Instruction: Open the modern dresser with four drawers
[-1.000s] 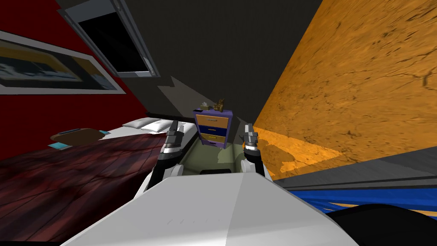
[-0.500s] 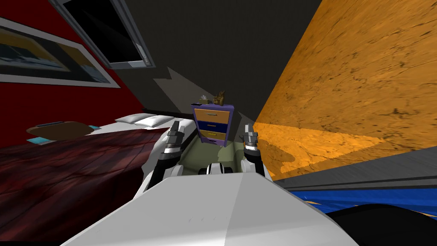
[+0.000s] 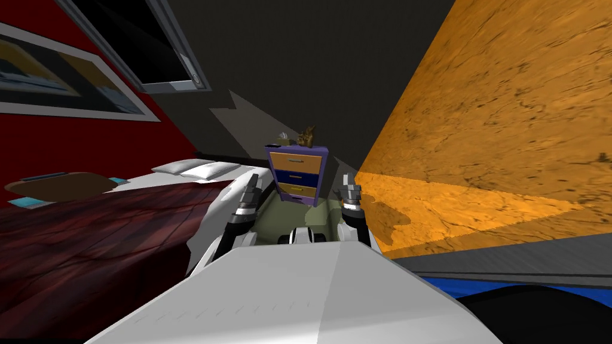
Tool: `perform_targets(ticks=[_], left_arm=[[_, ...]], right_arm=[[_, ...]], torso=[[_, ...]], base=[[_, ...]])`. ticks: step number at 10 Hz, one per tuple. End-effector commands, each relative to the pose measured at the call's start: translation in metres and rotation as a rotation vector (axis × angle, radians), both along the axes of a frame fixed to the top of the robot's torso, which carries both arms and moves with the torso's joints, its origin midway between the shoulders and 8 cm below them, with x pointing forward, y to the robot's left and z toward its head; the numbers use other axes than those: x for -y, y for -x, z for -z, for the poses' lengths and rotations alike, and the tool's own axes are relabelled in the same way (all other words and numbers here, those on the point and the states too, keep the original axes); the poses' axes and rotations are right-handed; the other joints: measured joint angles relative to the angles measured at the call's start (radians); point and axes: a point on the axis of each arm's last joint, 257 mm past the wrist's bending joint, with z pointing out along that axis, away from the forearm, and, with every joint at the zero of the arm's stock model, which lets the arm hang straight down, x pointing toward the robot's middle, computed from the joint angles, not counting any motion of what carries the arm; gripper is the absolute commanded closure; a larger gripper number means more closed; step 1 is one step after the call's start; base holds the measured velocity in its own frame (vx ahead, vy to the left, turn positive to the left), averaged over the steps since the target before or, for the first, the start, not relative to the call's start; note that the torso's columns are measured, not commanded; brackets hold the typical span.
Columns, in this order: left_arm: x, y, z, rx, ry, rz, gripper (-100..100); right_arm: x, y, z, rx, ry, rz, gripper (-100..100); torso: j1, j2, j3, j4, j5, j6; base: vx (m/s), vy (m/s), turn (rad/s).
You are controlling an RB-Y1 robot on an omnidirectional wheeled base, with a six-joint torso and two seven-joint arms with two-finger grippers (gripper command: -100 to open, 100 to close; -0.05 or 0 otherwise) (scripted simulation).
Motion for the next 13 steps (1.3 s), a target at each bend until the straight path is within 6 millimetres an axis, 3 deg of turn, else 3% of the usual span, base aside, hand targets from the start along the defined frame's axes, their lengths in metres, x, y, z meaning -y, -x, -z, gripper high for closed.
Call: perform_targets(ticks=[1, 3, 13], left_arm=[[0.002, -0.007, 0.023, -0.028, -0.026, 0.011, -100], [0.002, -0.010, 0.033, -0.041, -0.034, 0.015, -100], [0.004, -0.027, 0.123, -0.146, -0.080, 0.033, -100]], right_arm=[[0.000, 0.000, 0.000, 0.000, 0.000, 0.000, 0], [0.000, 0.000, 0.000, 0.000, 0.000, 0.000, 0], [0.000, 0.000, 0.000, 0.000, 0.000, 0.000, 0]], torso=[[0.001, 0.000, 0.000, 0.000, 0.000, 0.000], [0.000, 0.000, 0.000, 0.000, 0.000, 0.000], [0.001, 0.001, 0.000, 0.000, 0.000, 0.000]], base=[[0.103, -0.009, -0.025], [0.091, -0.008, -0.014], [0.102, -0.003, -0.021]])
